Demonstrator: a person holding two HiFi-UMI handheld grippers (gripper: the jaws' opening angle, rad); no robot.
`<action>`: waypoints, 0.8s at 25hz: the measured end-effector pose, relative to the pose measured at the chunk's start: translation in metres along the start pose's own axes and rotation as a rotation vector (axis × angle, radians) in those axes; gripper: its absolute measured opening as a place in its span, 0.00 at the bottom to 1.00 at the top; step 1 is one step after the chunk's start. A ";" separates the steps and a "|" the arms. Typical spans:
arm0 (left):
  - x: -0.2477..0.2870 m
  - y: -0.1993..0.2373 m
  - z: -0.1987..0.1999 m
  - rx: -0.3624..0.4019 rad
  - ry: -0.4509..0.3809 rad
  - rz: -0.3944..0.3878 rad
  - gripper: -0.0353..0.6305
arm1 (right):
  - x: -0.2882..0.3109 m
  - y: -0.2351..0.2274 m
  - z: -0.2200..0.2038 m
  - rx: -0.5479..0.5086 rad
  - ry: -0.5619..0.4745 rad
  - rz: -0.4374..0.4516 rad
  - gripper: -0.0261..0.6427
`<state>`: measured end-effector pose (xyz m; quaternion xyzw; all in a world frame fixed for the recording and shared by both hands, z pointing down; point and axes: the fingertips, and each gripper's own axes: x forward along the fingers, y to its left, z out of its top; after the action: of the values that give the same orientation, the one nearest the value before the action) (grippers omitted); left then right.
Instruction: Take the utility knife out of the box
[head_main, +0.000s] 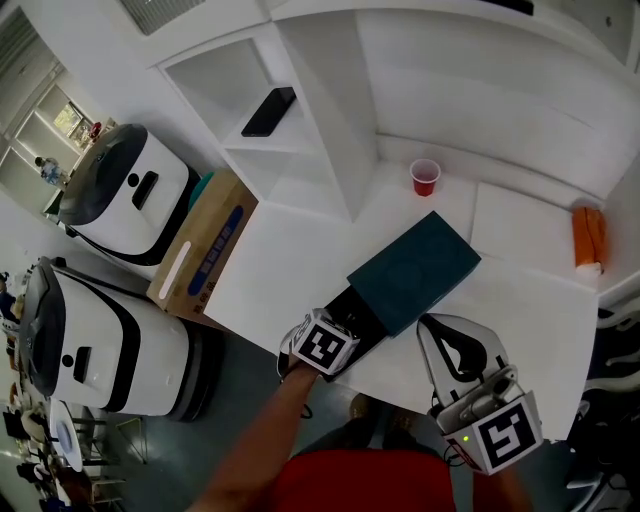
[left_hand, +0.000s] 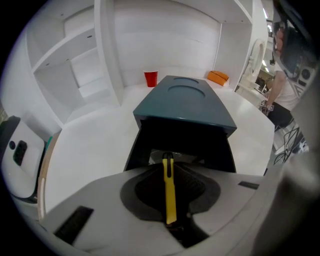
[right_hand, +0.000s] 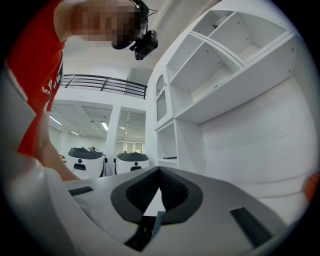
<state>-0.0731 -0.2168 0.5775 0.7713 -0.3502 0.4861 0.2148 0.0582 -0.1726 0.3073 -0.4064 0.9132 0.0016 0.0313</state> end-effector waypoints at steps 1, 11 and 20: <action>0.000 0.000 0.000 0.010 -0.002 0.002 0.20 | 0.000 -0.002 0.001 0.003 -0.002 -0.009 0.03; -0.030 -0.009 0.022 0.054 -0.158 -0.006 0.19 | -0.003 -0.007 -0.002 0.003 0.005 -0.048 0.03; -0.134 -0.030 0.077 0.111 -0.615 0.005 0.19 | -0.002 0.001 0.000 -0.001 0.030 -0.057 0.03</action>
<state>-0.0422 -0.2046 0.4235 0.8920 -0.3734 0.2489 0.0551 0.0591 -0.1702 0.3073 -0.4324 0.9015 -0.0052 0.0175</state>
